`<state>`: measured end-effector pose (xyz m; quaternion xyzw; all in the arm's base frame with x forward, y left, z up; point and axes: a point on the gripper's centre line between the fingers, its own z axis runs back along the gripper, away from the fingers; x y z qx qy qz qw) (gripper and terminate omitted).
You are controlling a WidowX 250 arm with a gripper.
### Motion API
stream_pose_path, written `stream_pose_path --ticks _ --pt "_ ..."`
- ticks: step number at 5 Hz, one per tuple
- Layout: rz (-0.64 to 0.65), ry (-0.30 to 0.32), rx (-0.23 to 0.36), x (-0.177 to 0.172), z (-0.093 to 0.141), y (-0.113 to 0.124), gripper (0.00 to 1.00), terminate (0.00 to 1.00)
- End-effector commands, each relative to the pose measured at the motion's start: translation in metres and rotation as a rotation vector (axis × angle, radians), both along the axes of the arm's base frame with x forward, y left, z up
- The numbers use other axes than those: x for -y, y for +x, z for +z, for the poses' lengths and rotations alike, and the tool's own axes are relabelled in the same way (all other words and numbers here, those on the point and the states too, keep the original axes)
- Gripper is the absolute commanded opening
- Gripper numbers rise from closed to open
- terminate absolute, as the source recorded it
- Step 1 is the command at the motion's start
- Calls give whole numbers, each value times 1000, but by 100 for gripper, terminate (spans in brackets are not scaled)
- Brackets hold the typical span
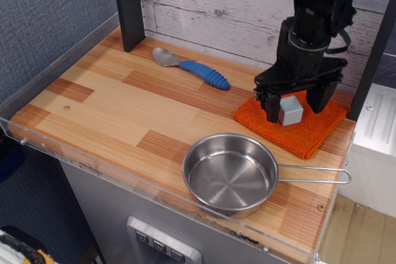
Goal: Hold the light blue cube from top of orange cloth which is in top right side of the table, and place it on top left side of the table.
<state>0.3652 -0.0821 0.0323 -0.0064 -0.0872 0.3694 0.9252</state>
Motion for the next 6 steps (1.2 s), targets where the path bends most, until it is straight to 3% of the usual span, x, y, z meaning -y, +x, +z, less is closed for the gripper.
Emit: stream_pose_path --ticks 1,2,4,6 --pt "-3 -2 37 15 2 20 0 0" --pt "-20 30 32 19 3 22 0 0" --pt "-38 22 32 20 6 17 0 0" --pt "-39 14 59 14 25 11 0 0"
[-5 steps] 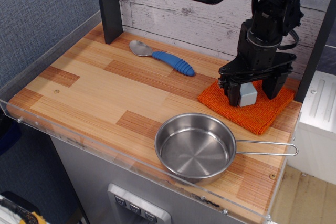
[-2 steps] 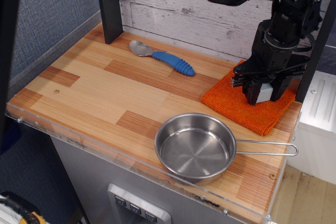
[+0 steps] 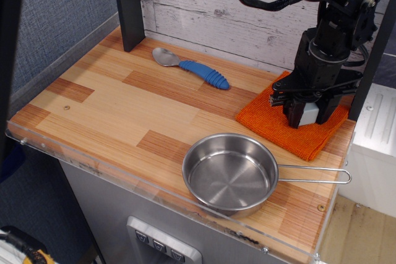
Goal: Hold the light blue cube from top of orange cloth which is in top right side of the table, and place it on top left side of the table.
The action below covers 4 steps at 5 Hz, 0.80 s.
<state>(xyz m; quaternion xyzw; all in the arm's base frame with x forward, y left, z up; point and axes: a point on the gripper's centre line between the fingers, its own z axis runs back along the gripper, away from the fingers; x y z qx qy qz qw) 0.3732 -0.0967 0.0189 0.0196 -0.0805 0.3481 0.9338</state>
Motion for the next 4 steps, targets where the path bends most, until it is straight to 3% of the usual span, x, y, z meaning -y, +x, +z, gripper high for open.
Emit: stream_pose_path --ticks 1,3,4 --pt "5 -50 148 -2 60 1 0 0" --pt "8 -103 188 -9 96 -10 0 0" --pt "23 -79 169 -26 108 -14 0 0"
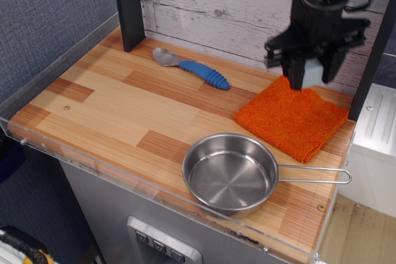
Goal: Hold the light blue cube from top of orange cloth which is in top right side of the table, and place it on top left side of the table.
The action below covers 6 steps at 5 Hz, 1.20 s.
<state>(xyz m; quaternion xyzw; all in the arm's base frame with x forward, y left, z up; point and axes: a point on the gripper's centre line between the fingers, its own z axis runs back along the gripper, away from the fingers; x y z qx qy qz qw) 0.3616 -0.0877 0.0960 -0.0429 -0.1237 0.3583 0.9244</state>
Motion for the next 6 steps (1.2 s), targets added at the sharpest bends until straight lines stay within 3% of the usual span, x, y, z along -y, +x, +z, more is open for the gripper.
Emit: stream_pose_path --ticks 1,4,6 --pt "56 25 37 -50 38 -12 0 0" --pt "354 70 12 -167 23 -54 0 0" --pt "471 56 -23 -214 1 -56 0 0"
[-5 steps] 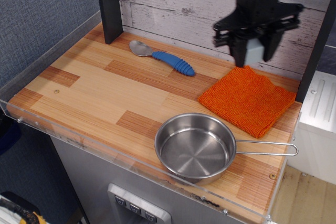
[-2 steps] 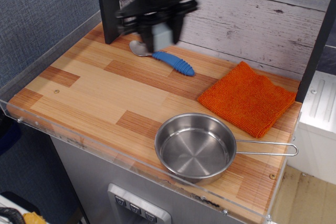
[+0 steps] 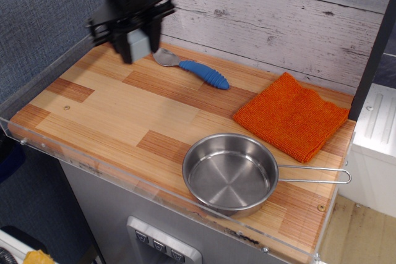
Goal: Hold the light blue cube from top of orange cloth which is in top right side of the table, and place it on top left side of the table.
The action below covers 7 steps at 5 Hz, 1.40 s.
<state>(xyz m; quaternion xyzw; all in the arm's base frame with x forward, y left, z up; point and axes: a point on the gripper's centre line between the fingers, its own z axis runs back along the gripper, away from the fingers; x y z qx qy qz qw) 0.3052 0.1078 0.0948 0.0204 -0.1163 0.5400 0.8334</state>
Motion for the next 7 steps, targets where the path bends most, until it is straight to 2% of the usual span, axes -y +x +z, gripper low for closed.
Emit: stream_pose_path --ticks 1,2,3,5,6,7 --pt "67 5 24 -35 -7 8 0 0" --pt "61 15 -6 -48 -17 19 0 0" --pt "59 24 -33 -32 -28 39 0 0" --pt "40 22 -59 -17 -51 63 0 0" --pt "19 23 -76 -12 -60 66 0 0" --pt "12 19 -53 -10 -62 67 0 0"
